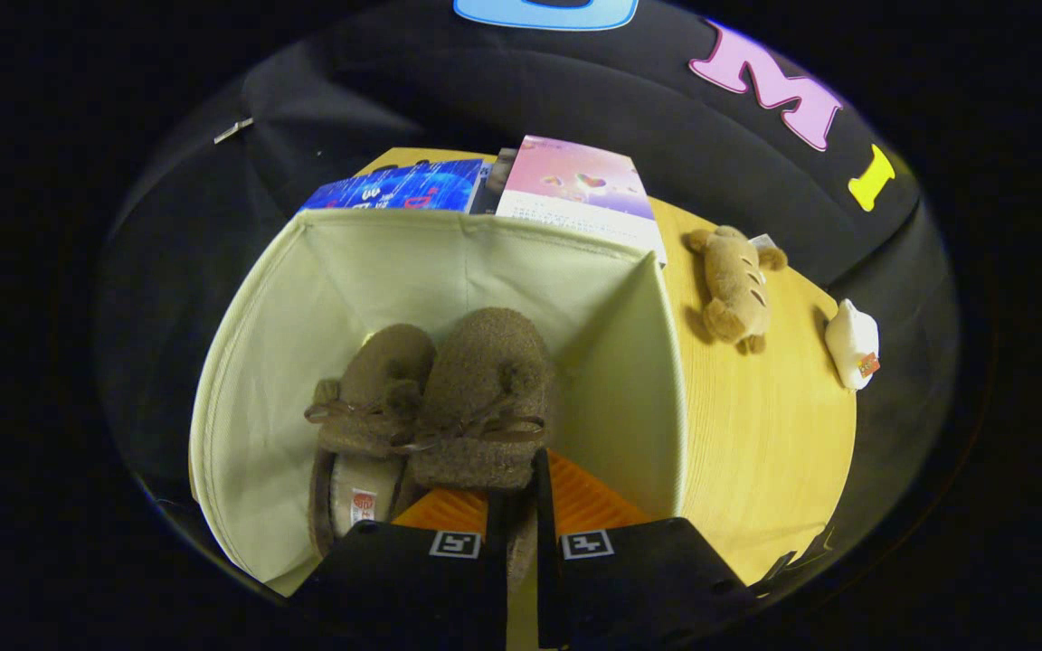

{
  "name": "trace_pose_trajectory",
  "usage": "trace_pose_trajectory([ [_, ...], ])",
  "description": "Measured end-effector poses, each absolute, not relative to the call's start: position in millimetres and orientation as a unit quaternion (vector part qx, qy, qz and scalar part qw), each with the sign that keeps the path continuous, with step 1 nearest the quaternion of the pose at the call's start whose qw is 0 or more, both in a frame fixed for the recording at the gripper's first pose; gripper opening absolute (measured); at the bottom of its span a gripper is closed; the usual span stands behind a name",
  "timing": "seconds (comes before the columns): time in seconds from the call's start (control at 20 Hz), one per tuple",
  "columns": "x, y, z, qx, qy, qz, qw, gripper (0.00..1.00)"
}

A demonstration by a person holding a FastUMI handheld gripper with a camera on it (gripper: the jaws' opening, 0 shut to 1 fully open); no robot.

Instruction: Open the storage box then place both shoes into the box .Put the left shoe in first, then the right shoe, with the right side of both shoes facing outward in a uniform manner.

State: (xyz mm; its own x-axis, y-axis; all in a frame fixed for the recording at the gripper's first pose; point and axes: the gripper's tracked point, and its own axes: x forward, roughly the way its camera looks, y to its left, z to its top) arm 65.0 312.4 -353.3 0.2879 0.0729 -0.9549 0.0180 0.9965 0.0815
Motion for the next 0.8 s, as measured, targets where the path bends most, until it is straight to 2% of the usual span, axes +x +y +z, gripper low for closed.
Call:
trace_pose_trajectory([
  [0.1,67,317,-349,0.045,0.591,0.023,0.805,0.22],
  [0.2,65,326,-347,0.057,0.592,0.033,0.803,0.32],
  [0.25,63,327,-343,0.059,0.592,0.038,0.803,0.44],
  [0.4,59,331,-329,0.067,0.582,0.05,0.809,0.6],
  [0.55,64,332,-297,0.083,0.551,0.058,0.828,0.98],
  [0.8,79,288,-242,0.084,0.485,0.056,0.869,0.99],
])
